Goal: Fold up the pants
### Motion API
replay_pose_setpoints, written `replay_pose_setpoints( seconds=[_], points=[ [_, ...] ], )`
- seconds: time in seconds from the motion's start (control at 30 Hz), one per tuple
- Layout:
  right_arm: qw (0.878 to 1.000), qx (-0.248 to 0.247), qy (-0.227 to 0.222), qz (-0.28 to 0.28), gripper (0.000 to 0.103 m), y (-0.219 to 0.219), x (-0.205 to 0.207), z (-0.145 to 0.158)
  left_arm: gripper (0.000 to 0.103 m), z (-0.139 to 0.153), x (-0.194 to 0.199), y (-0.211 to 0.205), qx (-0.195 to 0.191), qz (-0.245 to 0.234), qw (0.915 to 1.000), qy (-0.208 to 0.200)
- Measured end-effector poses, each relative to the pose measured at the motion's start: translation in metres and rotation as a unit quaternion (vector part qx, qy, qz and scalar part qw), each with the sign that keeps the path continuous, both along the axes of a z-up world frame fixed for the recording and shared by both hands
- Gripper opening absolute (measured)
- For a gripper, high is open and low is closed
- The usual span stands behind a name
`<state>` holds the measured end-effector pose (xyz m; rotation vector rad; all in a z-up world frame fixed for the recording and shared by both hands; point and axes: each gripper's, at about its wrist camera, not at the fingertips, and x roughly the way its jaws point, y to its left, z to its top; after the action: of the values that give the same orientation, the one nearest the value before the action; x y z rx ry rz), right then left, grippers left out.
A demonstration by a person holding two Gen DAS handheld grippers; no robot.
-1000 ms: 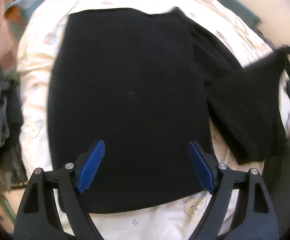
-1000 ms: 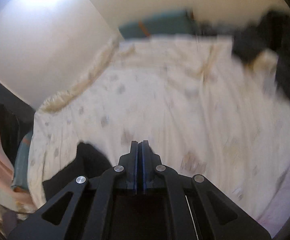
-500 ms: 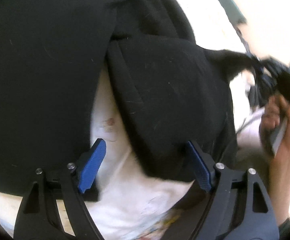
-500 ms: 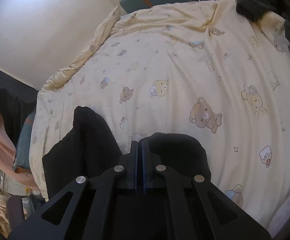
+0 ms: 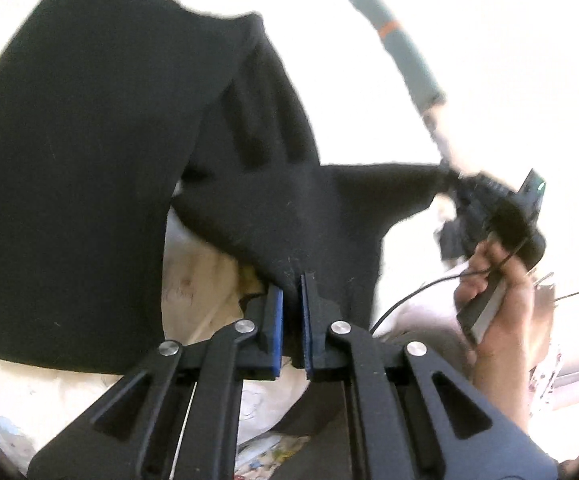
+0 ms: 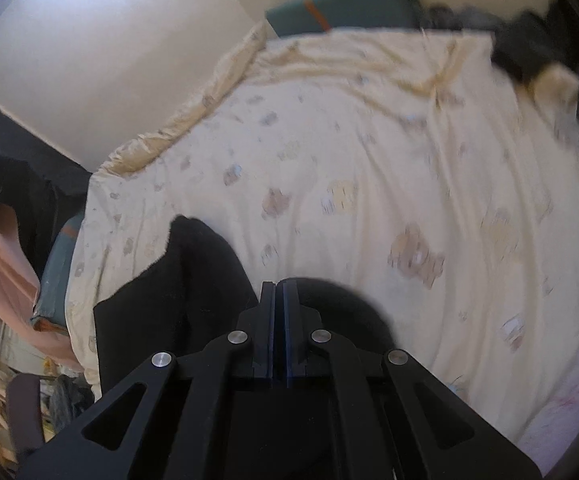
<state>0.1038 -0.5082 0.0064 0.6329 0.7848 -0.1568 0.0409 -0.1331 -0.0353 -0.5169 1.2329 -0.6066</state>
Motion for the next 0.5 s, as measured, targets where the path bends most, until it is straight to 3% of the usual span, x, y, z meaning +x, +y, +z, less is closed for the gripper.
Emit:
replay_pose_setpoints(
  seconds=[0.17, 0.23, 0.33, 0.43, 0.5],
  points=[
    [0.999, 0.014, -0.021, 0.021, 0.003, -0.009, 0.008, 0.057, 0.005, 0.045, 0.013, 0.025, -0.058, 0.025, 0.9980, -0.008],
    [0.999, -0.007, -0.035, 0.029, 0.003, -0.009, 0.012, 0.087, 0.005, 0.048, 0.016, 0.024, -0.032, 0.005, 0.9994, 0.013],
    [0.997, -0.032, -0.044, 0.046, 0.003, -0.005, 0.015, 0.118, 0.005, 0.039, 0.010, 0.021, 0.005, -0.003, 1.0000, 0.003],
    [0.997, -0.048, -0.030, 0.061, 0.003, 0.000, 0.023, 0.121, 0.005, 0.015, 0.005, 0.019, 0.020, -0.009, 0.9996, 0.018],
    [0.996, -0.047, -0.012, 0.071, 0.003, 0.003, 0.030, 0.111, 0.005, -0.001, 0.001, 0.020, 0.054, -0.009, 0.9984, 0.015]
  ],
)
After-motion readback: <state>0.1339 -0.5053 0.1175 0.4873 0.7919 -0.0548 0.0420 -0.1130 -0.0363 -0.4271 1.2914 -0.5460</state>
